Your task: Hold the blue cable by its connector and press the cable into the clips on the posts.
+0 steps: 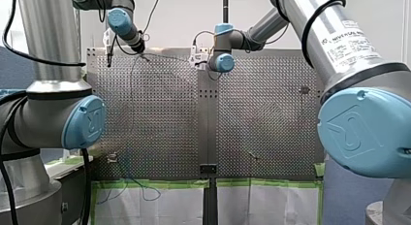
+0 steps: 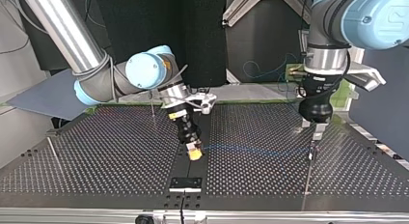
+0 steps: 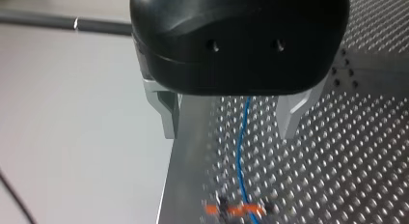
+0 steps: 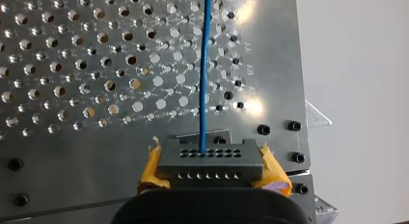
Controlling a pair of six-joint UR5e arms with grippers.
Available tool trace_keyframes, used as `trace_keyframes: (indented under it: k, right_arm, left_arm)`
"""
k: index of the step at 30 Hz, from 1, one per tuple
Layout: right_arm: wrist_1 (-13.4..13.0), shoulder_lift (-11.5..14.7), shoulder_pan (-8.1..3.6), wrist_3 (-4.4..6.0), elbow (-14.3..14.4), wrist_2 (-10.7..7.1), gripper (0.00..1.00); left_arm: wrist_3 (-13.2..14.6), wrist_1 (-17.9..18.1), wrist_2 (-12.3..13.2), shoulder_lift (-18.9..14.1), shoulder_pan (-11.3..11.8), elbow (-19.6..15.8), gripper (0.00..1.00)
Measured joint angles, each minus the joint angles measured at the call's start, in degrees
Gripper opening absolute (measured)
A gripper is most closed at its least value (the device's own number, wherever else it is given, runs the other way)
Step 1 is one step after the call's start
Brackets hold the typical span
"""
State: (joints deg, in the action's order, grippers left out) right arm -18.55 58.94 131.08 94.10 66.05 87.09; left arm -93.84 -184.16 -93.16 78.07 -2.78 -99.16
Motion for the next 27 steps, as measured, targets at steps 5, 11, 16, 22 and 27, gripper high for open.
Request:
trace_keyframes:
  k: [5, 11, 16, 22, 27]
  right_arm:
    - [0.04, 0.0, -0.15, -0.08, 0.0, 0.14, 0.0]
    - [0.0, 0.0, -0.26, -0.09, 0.0, 0.2, 0.0]
    - [-0.01, 0.0, -0.31, -0.11, 0.0, 0.2, 0.0]
    - [0.0, 0.0, -0.32, -0.12, -0.01, 0.16, 0.0]
    - [0.02, 0.0, -0.3, -0.12, 0.0, 0.12, 0.0]
  left_arm:
    - [3.13, -0.48, 3.01, 0.5, -0.86, 1.64, 1.0]
    - [5.16, -0.75, 3.72, 2.62, -2.08, 4.27, 1.0]
    - [6.5, -0.79, 1.63, 5.22, -3.13, 5.94, 1.0]
    - [7.13, -0.25, -0.49, 8.3, -4.0, 6.25, 1.0]
    - [7.38, 0.52, -1.99, 9.35, -4.34, 6.3, 1.0]
